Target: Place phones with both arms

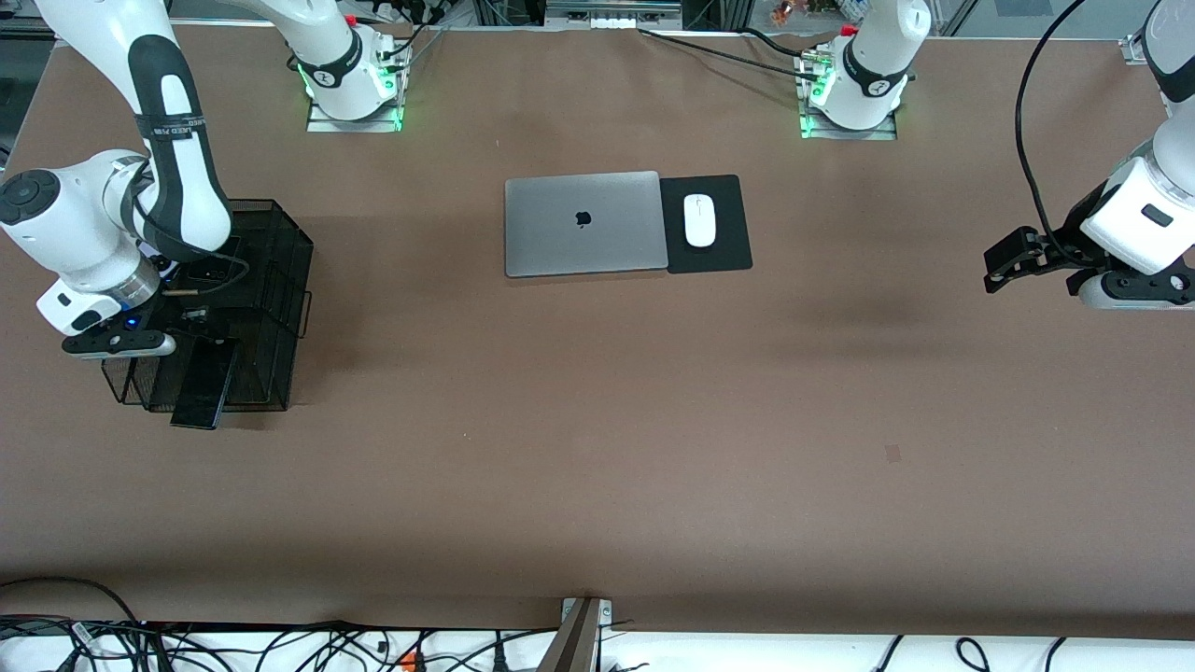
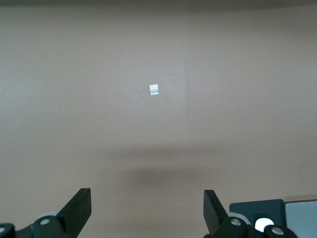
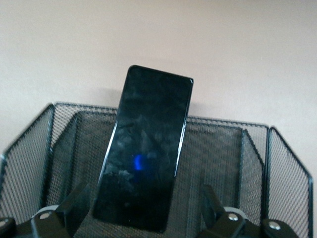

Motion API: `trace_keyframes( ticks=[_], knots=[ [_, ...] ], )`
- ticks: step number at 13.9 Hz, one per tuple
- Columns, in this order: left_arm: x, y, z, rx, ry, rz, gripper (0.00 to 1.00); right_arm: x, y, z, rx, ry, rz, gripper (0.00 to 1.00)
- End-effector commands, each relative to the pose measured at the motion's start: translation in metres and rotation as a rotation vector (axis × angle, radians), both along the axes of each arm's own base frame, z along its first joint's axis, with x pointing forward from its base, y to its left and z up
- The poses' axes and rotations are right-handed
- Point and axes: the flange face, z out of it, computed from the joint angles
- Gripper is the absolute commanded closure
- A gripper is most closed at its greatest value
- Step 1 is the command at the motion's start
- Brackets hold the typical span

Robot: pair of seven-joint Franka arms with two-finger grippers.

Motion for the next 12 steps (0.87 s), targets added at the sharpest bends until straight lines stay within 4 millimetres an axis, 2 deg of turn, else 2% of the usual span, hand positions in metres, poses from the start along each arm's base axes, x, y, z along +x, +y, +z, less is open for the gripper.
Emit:
trace_keyframes(
  ticks=[1,3,7,12],
  knots=[
    [-0.003,0.002,0.005,-0.011,0.004,-0.005,0.00,0.019,0.011,0.027,0.068,0.013,0.001,0.01],
    [-0.002,0.003,0.005,-0.010,0.004,-0.004,0.00,0.034,0.023,0.050,0.122,0.058,-0.015,0.01],
    [-0.002,0.005,0.006,-0.010,0.002,-0.001,0.00,0.052,0.042,0.092,0.175,0.159,-0.065,0.01],
    [-0.002,0.005,0.006,-0.010,0.001,-0.001,0.00,0.063,0.069,0.170,0.154,0.300,-0.168,0.01]
  ],
)
